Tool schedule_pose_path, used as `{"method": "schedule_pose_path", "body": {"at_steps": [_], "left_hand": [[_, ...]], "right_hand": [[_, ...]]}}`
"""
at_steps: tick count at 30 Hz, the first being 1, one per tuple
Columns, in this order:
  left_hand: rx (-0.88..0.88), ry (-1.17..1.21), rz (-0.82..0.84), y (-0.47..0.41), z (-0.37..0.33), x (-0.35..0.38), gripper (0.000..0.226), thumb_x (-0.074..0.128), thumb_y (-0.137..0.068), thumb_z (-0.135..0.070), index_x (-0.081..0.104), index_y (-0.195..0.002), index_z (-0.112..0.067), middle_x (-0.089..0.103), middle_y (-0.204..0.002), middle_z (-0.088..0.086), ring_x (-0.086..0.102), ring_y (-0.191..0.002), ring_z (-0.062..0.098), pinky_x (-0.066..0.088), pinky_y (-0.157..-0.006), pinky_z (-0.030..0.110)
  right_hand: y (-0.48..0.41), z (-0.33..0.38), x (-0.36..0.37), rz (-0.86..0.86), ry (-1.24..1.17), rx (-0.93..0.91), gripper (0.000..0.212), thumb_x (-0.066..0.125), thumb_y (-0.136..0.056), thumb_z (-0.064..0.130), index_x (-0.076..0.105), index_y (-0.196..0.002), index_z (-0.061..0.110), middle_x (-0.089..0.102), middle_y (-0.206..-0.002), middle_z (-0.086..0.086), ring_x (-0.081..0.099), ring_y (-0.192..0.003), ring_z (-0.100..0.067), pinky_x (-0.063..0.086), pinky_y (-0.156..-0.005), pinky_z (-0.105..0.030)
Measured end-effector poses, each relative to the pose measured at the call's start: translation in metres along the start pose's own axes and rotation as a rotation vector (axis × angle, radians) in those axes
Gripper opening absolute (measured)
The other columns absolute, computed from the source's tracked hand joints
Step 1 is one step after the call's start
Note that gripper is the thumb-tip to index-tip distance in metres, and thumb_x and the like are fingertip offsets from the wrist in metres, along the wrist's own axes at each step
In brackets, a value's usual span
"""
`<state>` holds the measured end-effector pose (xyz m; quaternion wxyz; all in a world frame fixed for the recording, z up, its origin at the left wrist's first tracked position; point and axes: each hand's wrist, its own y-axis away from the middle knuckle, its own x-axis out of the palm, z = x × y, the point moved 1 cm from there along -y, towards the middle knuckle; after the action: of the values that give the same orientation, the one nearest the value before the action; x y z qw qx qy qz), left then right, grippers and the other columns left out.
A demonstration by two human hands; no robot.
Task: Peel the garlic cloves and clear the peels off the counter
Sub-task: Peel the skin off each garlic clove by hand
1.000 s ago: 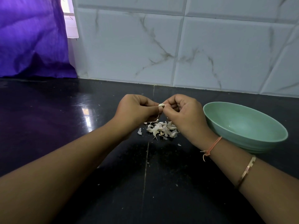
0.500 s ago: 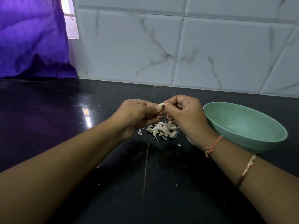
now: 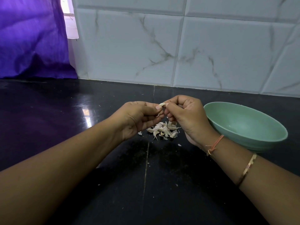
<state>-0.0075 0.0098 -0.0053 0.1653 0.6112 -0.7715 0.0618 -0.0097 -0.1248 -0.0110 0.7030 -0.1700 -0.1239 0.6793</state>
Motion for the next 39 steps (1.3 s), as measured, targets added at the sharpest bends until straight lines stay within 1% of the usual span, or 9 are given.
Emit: {"method": "schedule_pose_path", "body": {"at_steps": [5,10,15,19,22,24,31,36,39], "left_hand": [[-0.031,0.049,0.022,0.0014,-0.0012,-0.0004,0.016,0.054,-0.085,0.004,0.065,-0.074,0.001,0.067,-0.061,0.008,0.066,-0.056,0.009,0.055,-0.056,0.017],[-0.062,0.087,0.055,0.0027,-0.0004,0.0022,0.016,0.051,-0.087,0.002,0.063,-0.077,-0.001,0.066,-0.059,0.004,0.065,-0.053,0.007,0.055,-0.055,0.015],[-0.023,0.072,0.045,0.0002,-0.0011,-0.0019,0.012,0.055,-0.085,-0.001,0.065,-0.079,-0.002,0.068,-0.063,0.004,0.066,-0.057,0.008,0.055,-0.058,0.015],[0.053,-0.026,-0.012,-0.0023,0.0013,-0.003,0.007,0.059,-0.083,-0.001,0.065,-0.079,-0.001,0.068,-0.065,0.006,0.067,-0.059,0.009,0.055,-0.056,0.016],[0.094,-0.049,-0.034,-0.0033,0.0022,-0.0032,0.005,0.061,-0.082,-0.001,0.065,-0.081,0.0,0.069,-0.068,0.008,0.067,-0.061,0.01,0.055,-0.057,0.017],[0.106,-0.049,-0.032,-0.0032,0.002,-0.0035,0.005,0.061,-0.082,0.0,0.065,-0.08,-0.001,0.069,-0.067,0.007,0.068,-0.061,0.01,0.055,-0.058,0.017],[0.086,-0.042,-0.029,-0.0028,0.0025,-0.003,0.009,0.059,-0.083,0.0,0.065,-0.076,-0.001,0.068,-0.063,0.005,0.067,-0.059,0.01,0.056,-0.06,0.017],[0.076,-0.025,-0.029,-0.0035,0.0033,-0.0025,0.01,0.059,-0.084,-0.001,0.065,-0.076,-0.002,0.069,-0.064,0.006,0.067,-0.06,0.01,0.056,-0.061,0.017],[0.095,-0.008,-0.039,-0.0041,0.0036,-0.0032,0.009,0.059,-0.084,-0.001,0.066,-0.078,-0.002,0.07,-0.066,0.005,0.068,-0.061,0.008,0.056,-0.063,0.017]], "right_hand": [[-0.0001,-0.0008,0.0006,-0.01,-0.067,0.059,0.014,0.053,-0.083,-0.007,0.062,-0.072,-0.004,0.056,-0.052,-0.003,0.047,-0.042,-0.005,0.04,-0.044,-0.014],[-0.0014,0.0,0.0001,-0.015,-0.093,0.059,0.019,0.052,-0.083,-0.006,0.063,-0.07,0.002,0.057,-0.057,-0.003,0.049,-0.049,-0.005,0.041,-0.048,-0.015],[-0.0013,-0.0006,0.0026,0.001,-0.113,0.057,0.02,0.051,-0.087,-0.004,0.065,-0.074,0.002,0.06,-0.062,-0.006,0.05,-0.051,-0.006,0.043,-0.049,-0.015],[-0.0015,0.0019,0.0008,0.025,-0.136,0.079,0.018,0.052,-0.088,0.0,0.065,-0.076,-0.001,0.061,-0.061,-0.007,0.053,-0.051,-0.009,0.046,-0.05,-0.018],[-0.0016,0.0016,-0.0008,0.042,-0.145,0.077,0.017,0.058,-0.088,0.008,0.065,-0.079,-0.004,0.06,-0.066,-0.011,0.053,-0.056,-0.013,0.047,-0.054,-0.02],[-0.0011,-0.0003,-0.0008,0.055,-0.126,0.062,0.013,0.063,-0.086,0.011,0.065,-0.077,0.001,0.06,-0.067,-0.011,0.054,-0.059,-0.013,0.049,-0.056,-0.021],[-0.0024,-0.0045,-0.0027,0.074,-0.105,0.039,0.005,0.062,-0.085,0.0,0.066,-0.081,0.002,0.064,-0.067,-0.008,0.058,-0.058,-0.009,0.05,-0.057,-0.017],[-0.0019,-0.0046,-0.0021,0.071,-0.097,0.032,0.011,0.06,-0.086,-0.002,0.066,-0.08,0.004,0.065,-0.064,-0.004,0.058,-0.058,-0.008,0.051,-0.058,-0.017],[-0.0013,-0.0034,-0.0014,0.076,-0.114,0.057,0.018,0.052,-0.09,-0.002,0.066,-0.082,0.005,0.064,-0.07,-0.008,0.058,-0.064,-0.013,0.052,-0.062,-0.021]]}}
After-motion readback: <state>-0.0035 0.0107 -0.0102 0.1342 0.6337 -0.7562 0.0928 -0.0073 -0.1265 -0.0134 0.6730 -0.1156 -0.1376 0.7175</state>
